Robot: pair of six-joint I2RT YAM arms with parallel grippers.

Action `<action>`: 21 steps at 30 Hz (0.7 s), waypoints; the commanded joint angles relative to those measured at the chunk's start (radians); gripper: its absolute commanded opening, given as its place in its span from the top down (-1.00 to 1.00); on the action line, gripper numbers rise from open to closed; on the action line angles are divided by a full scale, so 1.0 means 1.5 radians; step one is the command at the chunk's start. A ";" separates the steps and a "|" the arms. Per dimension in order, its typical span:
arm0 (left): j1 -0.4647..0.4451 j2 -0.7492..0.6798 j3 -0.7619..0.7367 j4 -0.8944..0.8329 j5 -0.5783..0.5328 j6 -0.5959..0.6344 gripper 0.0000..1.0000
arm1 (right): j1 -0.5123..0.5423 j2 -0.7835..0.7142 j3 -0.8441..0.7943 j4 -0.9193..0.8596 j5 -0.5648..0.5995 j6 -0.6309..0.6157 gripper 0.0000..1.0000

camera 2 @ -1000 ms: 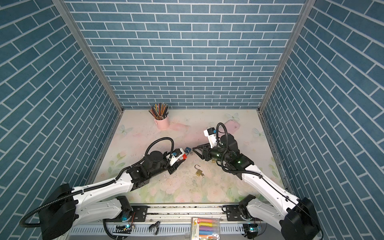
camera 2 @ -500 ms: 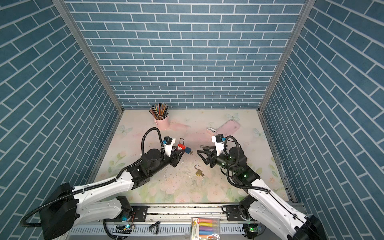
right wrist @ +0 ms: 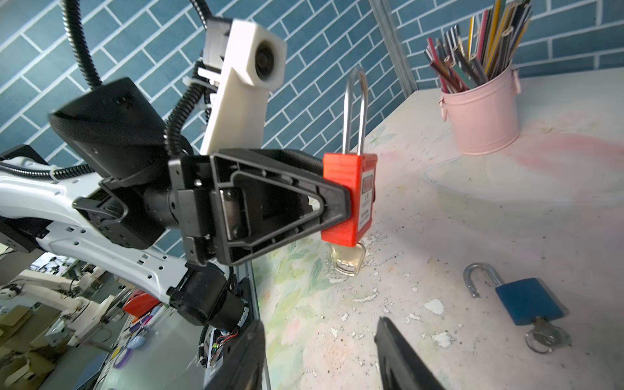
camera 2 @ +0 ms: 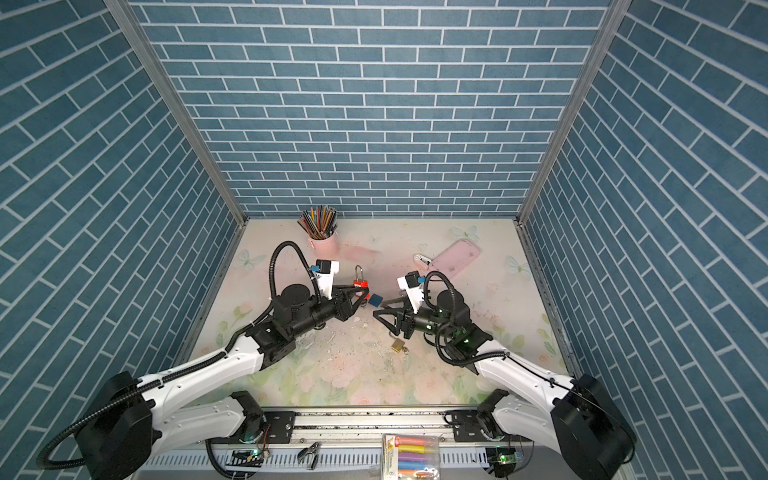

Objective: Lock with the key

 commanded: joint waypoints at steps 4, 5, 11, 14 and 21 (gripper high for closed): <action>0.011 -0.016 0.028 0.012 0.031 -0.010 1.00 | 0.003 0.049 0.024 0.108 -0.018 0.025 -0.08; 0.012 -0.018 0.028 0.012 0.031 -0.010 1.00 | 0.002 0.057 0.027 0.114 -0.020 0.028 -0.08; 0.014 -0.023 0.026 0.016 0.032 -0.011 1.00 | 0.003 0.110 0.049 0.151 -0.035 0.040 -0.07; 0.014 -0.024 0.025 0.017 0.034 -0.013 1.00 | 0.002 0.134 0.063 0.164 -0.043 0.043 -0.05; 0.014 -0.024 0.023 0.022 0.034 -0.015 1.00 | 0.003 0.192 0.097 0.191 -0.070 0.056 0.03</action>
